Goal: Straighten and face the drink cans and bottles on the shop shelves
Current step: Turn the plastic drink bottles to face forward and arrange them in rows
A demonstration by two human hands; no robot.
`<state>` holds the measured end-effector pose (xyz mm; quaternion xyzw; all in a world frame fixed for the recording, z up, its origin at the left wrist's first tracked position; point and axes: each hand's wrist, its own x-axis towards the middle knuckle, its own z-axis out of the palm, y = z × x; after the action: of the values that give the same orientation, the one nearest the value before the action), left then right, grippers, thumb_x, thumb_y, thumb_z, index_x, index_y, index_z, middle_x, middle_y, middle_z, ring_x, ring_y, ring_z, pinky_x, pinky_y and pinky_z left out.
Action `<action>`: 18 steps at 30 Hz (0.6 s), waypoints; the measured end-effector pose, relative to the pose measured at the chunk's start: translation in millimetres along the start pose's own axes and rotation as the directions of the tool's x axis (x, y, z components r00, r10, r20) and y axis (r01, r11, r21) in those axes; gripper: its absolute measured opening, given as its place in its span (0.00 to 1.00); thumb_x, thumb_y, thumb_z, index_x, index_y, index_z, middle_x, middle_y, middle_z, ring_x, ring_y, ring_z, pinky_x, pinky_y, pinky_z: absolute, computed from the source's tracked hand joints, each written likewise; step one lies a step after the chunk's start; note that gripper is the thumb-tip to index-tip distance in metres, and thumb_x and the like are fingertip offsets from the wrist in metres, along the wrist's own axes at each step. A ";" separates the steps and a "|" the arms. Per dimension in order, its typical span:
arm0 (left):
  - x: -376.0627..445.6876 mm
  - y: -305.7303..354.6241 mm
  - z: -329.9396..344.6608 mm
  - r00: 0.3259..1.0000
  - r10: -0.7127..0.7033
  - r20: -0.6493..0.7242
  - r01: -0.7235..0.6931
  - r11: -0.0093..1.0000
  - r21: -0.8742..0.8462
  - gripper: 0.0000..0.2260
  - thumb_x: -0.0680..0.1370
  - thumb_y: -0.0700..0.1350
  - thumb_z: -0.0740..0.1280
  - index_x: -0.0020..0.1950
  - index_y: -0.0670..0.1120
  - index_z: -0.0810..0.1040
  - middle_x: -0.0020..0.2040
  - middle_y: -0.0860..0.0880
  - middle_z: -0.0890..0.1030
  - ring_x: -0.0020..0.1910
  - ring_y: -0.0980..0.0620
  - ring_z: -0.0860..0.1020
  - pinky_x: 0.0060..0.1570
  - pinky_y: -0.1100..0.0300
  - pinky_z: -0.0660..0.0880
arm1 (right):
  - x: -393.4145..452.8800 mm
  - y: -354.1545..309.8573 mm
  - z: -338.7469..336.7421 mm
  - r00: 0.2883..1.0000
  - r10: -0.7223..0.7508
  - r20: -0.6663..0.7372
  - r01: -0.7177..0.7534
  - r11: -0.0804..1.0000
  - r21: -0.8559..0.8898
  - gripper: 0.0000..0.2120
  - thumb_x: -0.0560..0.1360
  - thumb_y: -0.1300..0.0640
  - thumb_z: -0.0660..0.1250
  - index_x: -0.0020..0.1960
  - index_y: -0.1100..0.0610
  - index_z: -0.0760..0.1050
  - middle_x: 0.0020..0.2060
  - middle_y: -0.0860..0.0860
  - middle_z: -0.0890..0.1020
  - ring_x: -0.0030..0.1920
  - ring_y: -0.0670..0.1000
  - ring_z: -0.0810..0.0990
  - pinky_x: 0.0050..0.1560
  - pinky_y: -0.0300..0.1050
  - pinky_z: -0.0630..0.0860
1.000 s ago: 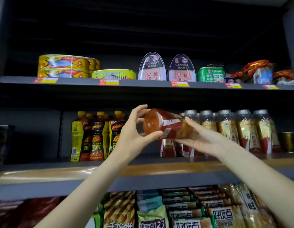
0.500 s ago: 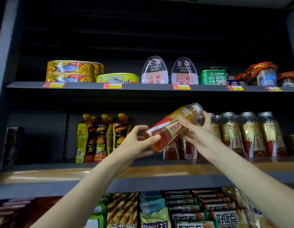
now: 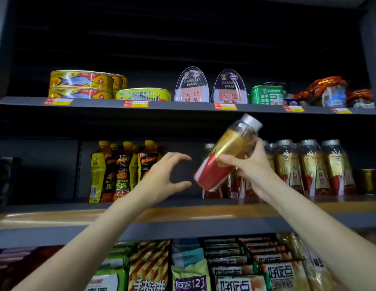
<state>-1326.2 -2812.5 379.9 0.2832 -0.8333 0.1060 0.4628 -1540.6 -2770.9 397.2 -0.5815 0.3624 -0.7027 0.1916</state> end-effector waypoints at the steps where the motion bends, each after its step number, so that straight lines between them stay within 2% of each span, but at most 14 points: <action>1: 0.0 -3.5 -2.4 0.999 -0.040 -0.030 0.040 0.999 0.002 0.22 0.74 0.45 0.70 0.66 0.51 0.69 0.63 0.54 0.70 0.61 0.59 0.69 0.60 0.65 0.67 | -2.9 -0.1 -2.4 0.992 -0.128 0.008 0.127 0.967 -0.222 0.44 0.63 0.60 0.79 0.71 0.48 0.57 0.61 0.43 0.71 0.62 0.47 0.71 0.65 0.51 0.68; 2: 0.7 -5.8 -4.1 0.994 -0.082 -0.068 0.081 0.997 -0.012 0.20 0.75 0.44 0.69 0.66 0.51 0.70 0.63 0.53 0.71 0.61 0.57 0.70 0.59 0.63 0.68 | -6.2 0.7 -4.5 0.971 -0.234 0.048 0.234 0.893 -0.383 0.46 0.63 0.59 0.79 0.72 0.48 0.55 0.59 0.41 0.68 0.61 0.44 0.69 0.64 0.46 0.66; 3: 1.9 -6.7 -4.5 0.989 -0.111 -0.099 0.110 0.994 -0.022 0.18 0.76 0.43 0.68 0.65 0.50 0.70 0.62 0.52 0.71 0.60 0.55 0.71 0.58 0.62 0.70 | -10.5 1.9 -6.5 0.949 -0.301 0.090 0.307 0.827 -0.471 0.47 0.63 0.59 0.79 0.72 0.47 0.55 0.58 0.42 0.67 0.59 0.42 0.66 0.62 0.42 0.64; 5: 4.6 -5.1 -1.9 0.983 -0.133 -0.126 0.132 0.991 -0.016 0.16 0.76 0.42 0.66 0.64 0.48 0.71 0.61 0.51 0.71 0.59 0.55 0.72 0.56 0.63 0.71 | -17.2 5.5 -10.4 0.917 -0.379 0.125 0.385 0.760 -0.524 0.45 0.65 0.60 0.78 0.70 0.42 0.54 0.63 0.44 0.68 0.59 0.40 0.63 0.61 0.39 0.62; 7: 7.7 -4.2 4.0 0.982 -0.128 -0.138 0.127 0.992 -0.018 0.15 0.76 0.41 0.66 0.63 0.48 0.71 0.59 0.52 0.71 0.59 0.55 0.72 0.55 0.65 0.70 | -17.4 10.2 -16.4 0.888 -0.446 0.115 0.432 0.721 -0.541 0.43 0.65 0.60 0.78 0.65 0.38 0.53 0.67 0.47 0.68 0.61 0.40 0.63 0.64 0.40 0.64; 10: 12.0 -4.3 11.5 0.983 -0.123 -0.133 0.121 0.992 -0.028 0.15 0.76 0.41 0.66 0.62 0.48 0.72 0.56 0.55 0.70 0.59 0.55 0.73 0.54 0.66 0.68 | -14.9 10.3 -24.9 0.867 -0.486 0.114 0.461 0.692 -0.555 0.43 0.65 0.59 0.78 0.63 0.34 0.53 0.69 0.47 0.67 0.63 0.41 0.65 0.63 0.39 0.66; 13: 15.5 -5.1 16.9 0.984 -0.135 -0.119 0.134 0.991 -0.018 0.15 0.76 0.41 0.66 0.62 0.48 0.71 0.57 0.54 0.69 0.60 0.54 0.73 0.53 0.66 0.66 | -12.3 6.1 -29.0 0.862 -0.487 0.139 0.474 0.680 -0.559 0.42 0.65 0.58 0.78 0.65 0.36 0.54 0.69 0.47 0.67 0.63 0.40 0.65 0.61 0.36 0.64; 16: 15.8 -8.5 21.1 0.983 -0.154 -0.097 0.157 0.987 0.033 0.16 0.77 0.42 0.65 0.64 0.48 0.70 0.60 0.51 0.70 0.60 0.54 0.72 0.52 0.67 0.66 | 0.7 -2.8 -25.9 0.861 -0.500 0.095 0.453 0.670 -0.588 0.49 0.63 0.55 0.79 0.72 0.42 0.50 0.68 0.48 0.67 0.60 0.42 0.67 0.59 0.40 0.68; 18: 13.8 -13.5 22.9 0.982 -0.165 -0.089 0.172 0.983 0.068 0.16 0.77 0.42 0.65 0.64 0.48 0.70 0.62 0.50 0.70 0.59 0.54 0.72 0.53 0.67 0.67 | 10.6 -7.7 -19.4 0.879 -0.467 0.093 0.411 0.644 -0.645 0.54 0.63 0.51 0.79 0.75 0.43 0.44 0.68 0.50 0.66 0.59 0.46 0.70 0.55 0.42 0.67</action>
<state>-1340.5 -2838.8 377.6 0.3654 -0.7819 0.1096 0.4930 -1560.6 -2767.5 408.9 -0.6518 0.4377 -0.5817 -0.2124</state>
